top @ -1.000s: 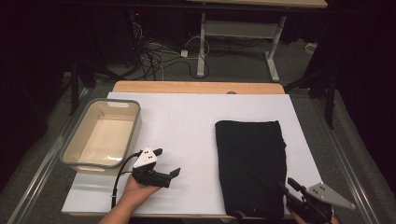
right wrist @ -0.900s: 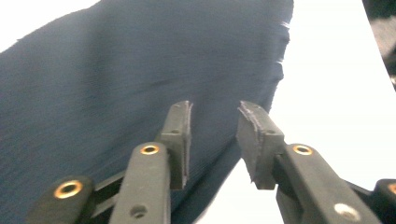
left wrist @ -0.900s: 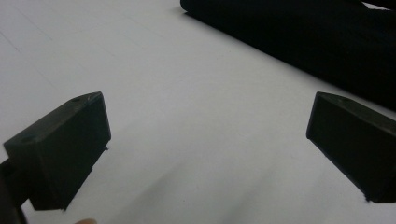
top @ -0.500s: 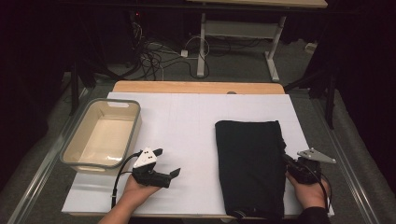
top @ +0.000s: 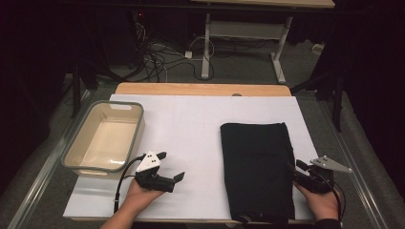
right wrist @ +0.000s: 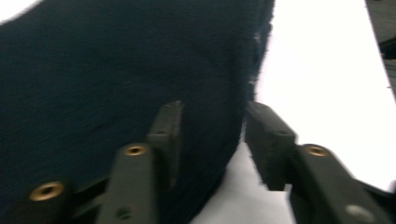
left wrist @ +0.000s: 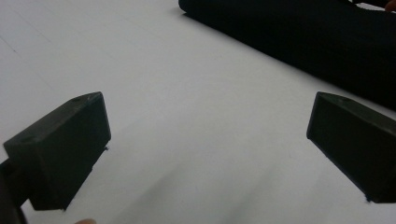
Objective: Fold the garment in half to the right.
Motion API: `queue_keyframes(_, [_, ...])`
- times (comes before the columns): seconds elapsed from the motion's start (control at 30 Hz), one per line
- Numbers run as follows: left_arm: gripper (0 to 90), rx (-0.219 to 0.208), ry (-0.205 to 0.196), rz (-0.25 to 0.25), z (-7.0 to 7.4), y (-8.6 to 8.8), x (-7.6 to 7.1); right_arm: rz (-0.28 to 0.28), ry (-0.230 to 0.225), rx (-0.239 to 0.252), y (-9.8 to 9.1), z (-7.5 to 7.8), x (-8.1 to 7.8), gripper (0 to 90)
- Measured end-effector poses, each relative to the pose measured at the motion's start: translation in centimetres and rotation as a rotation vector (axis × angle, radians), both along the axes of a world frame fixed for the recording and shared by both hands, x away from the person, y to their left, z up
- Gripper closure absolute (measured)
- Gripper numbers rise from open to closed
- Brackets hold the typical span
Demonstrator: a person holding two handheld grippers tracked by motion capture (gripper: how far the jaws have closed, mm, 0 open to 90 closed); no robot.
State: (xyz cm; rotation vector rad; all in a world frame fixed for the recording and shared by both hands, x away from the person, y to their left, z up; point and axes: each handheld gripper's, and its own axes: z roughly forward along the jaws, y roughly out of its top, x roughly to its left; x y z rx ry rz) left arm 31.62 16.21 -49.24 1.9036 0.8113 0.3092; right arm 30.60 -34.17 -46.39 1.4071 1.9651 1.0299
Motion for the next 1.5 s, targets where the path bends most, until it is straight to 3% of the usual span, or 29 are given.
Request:
queue_keyframes(0.23, [0.0, -0.001, -0.003, 0.006, 0.0, 0.0, 0.0, 0.024, -0.042, 0.039, 0.3, -0.3, -2.9, 34.0])
queue_keyframes(0.4, [0.0, -0.001, -0.002, 0.008, 0.0, 0.0, 0.0, 0.031, -0.06, 0.051, 0.6, -0.8, -4.1, 24.5])
queue_keyframes(0.67, [0.0, -0.003, -0.004, 0.01, 0.0, 0.0, -0.1, 0.029, -0.078, 0.045, 0.2, -1.2, -5.0, 13.8])
queue_keyframes(0.97, [0.0, -0.005, -0.005, 0.016, 0.0, 0.1, -0.1, 0.032, -0.047, 0.02, 0.5, -2.0, -5.3, 0.8])
queue_keyframes(1.13, [0.0, -0.009, -0.002, 0.015, 0.0, 0.1, -0.1, 0.036, -0.052, 0.0, 0.7, -2.0, -5.4, 0.1])
queue_keyframes(1.5, [0.0, -0.009, -0.003, 0.011, 0.0, 0.1, 0.0, 0.053, -0.073, 0.007, 1.6, -1.5, -5.6, 0.0])
